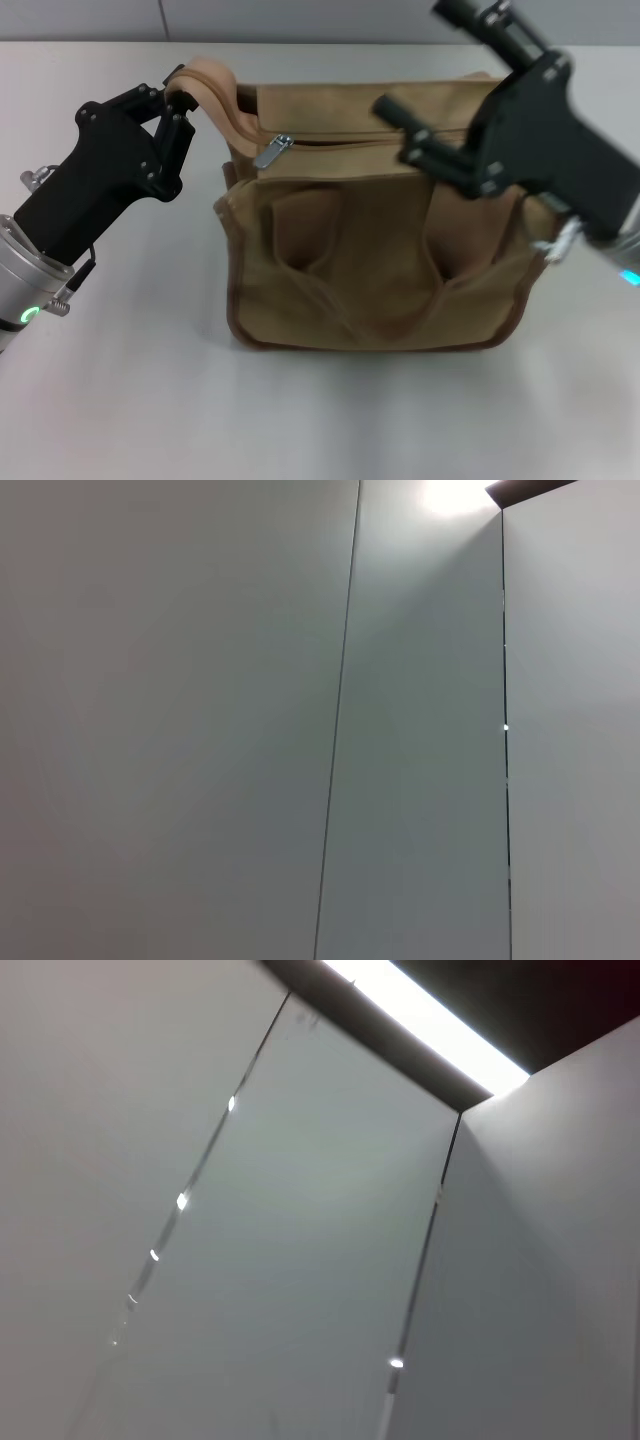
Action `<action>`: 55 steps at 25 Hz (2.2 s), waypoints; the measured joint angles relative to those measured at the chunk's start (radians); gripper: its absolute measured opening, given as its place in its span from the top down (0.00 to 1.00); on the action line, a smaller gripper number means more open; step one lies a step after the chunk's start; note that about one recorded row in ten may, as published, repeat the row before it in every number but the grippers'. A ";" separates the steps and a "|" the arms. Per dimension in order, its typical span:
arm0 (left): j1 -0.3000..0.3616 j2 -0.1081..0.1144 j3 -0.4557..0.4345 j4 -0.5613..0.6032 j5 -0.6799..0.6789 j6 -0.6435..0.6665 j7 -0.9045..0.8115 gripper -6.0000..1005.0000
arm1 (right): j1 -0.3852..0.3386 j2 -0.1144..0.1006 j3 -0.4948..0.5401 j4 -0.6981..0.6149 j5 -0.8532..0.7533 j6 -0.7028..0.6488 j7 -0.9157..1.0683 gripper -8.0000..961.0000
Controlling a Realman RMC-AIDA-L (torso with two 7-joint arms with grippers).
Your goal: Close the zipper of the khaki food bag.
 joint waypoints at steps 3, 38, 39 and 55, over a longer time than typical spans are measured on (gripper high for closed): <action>0.000 0.000 0.000 0.000 0.000 -0.003 -0.001 0.95 | -0.033 0.006 -0.005 -0.189 0.000 -0.021 0.255 0.16; -0.029 0.000 -0.032 -0.024 0.000 0.019 -0.044 0.95 | -0.235 0.011 -0.658 -1.201 -0.078 0.533 0.654 0.16; -0.033 0.000 -0.037 -0.029 0.000 0.019 -0.044 0.95 | -0.235 0.011 -0.665 -1.200 -0.075 0.537 0.642 0.16; -0.101 -0.001 -0.049 -0.062 0.000 0.085 -0.045 0.95 | -0.255 0.011 -0.731 -1.150 0.014 0.595 0.478 0.16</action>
